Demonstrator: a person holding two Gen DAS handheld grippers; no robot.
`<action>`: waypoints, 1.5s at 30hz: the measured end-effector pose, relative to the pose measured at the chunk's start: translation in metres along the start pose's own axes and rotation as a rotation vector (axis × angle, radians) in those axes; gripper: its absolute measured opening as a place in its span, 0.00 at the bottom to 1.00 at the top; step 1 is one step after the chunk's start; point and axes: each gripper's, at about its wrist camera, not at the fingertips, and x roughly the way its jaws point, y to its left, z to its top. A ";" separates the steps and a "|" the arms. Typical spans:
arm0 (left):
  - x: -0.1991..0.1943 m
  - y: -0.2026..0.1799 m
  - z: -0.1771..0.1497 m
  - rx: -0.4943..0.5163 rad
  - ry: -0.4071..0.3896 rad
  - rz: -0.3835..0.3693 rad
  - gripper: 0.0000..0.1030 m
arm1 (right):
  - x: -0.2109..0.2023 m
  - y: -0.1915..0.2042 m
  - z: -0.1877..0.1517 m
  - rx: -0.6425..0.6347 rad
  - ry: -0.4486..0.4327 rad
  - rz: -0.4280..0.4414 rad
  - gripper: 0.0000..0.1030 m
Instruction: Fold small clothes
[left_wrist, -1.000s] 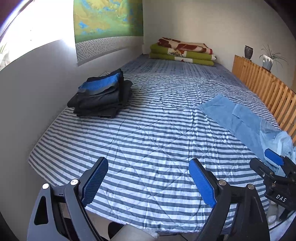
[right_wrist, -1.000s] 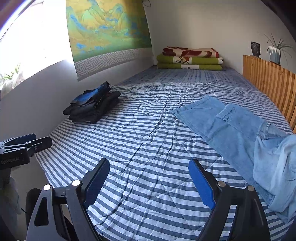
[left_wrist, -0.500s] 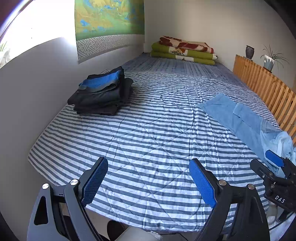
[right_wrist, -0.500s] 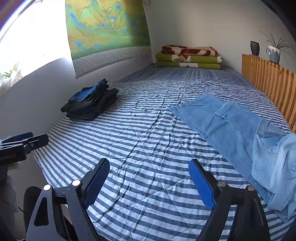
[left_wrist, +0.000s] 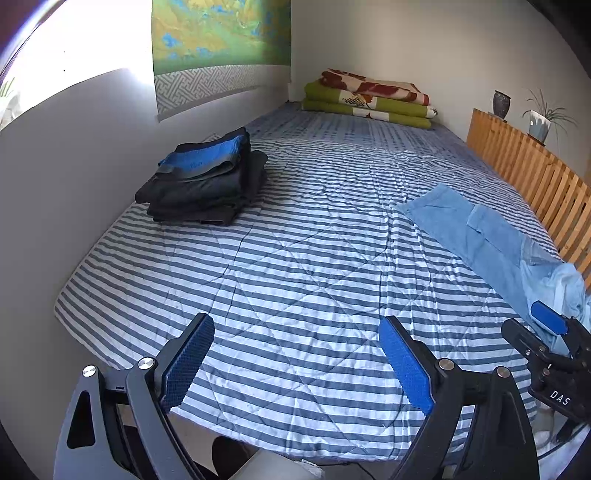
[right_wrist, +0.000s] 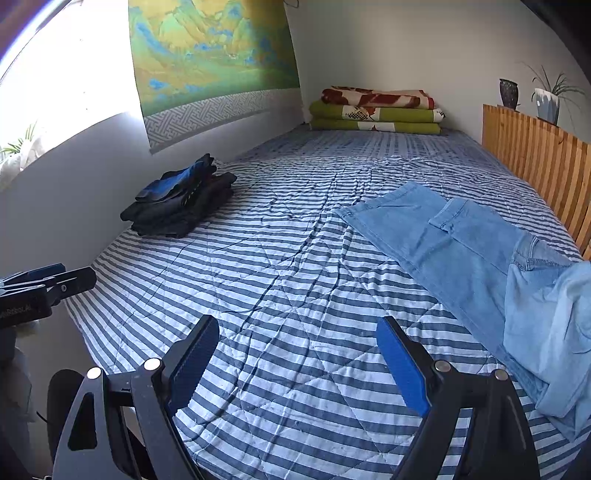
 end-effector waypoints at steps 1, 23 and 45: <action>0.000 0.000 0.000 0.000 0.001 -0.001 0.90 | 0.000 0.000 0.000 0.000 -0.001 -0.001 0.82; 0.005 -0.001 -0.003 -0.002 0.012 0.000 0.91 | 0.004 -0.003 0.000 -0.003 0.015 0.005 0.82; 0.013 -0.002 -0.006 -0.011 0.024 0.001 0.93 | 0.007 -0.003 -0.003 -0.004 0.032 0.008 0.82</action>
